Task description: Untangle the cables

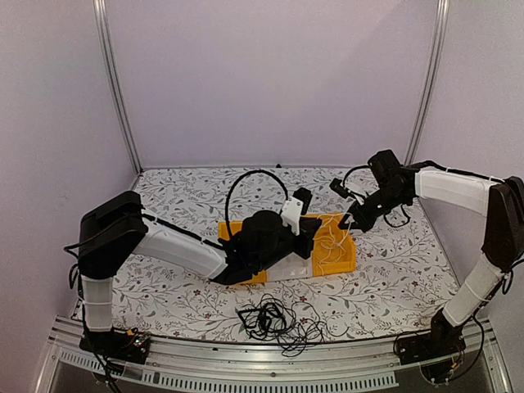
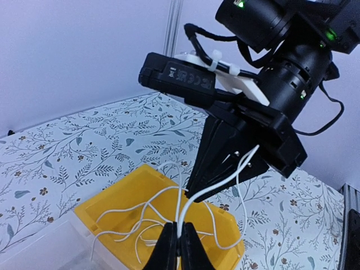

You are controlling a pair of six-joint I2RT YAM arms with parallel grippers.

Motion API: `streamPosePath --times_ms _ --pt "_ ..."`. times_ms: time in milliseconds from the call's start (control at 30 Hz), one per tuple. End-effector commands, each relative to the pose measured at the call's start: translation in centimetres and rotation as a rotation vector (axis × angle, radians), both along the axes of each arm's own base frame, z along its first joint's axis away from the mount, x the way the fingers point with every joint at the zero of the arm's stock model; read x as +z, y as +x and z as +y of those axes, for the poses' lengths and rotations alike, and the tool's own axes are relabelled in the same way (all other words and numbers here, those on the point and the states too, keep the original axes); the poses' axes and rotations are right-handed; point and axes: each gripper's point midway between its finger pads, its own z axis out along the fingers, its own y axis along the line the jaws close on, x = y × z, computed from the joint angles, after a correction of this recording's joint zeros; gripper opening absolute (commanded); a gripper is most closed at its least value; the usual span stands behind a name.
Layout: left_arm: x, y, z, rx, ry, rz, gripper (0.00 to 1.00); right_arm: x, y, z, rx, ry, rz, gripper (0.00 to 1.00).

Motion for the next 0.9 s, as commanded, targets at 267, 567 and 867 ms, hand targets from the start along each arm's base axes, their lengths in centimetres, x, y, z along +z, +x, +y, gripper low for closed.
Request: streamPosePath --times_ms 267,567,867 --pt "3.2 -1.3 -0.5 -0.1 -0.089 -0.086 0.0 4.4 -0.5 -2.7 -0.112 -0.049 -0.155 0.0" --pt "1.5 -1.1 -0.2 -0.08 -0.061 -0.029 0.0 1.0 -1.1 -1.5 -0.046 -0.042 -0.002 0.01" --pt "0.0 0.3 0.7 -0.006 -0.011 0.017 0.0 1.1 0.2 -0.1 -0.036 0.034 0.051 0.45"
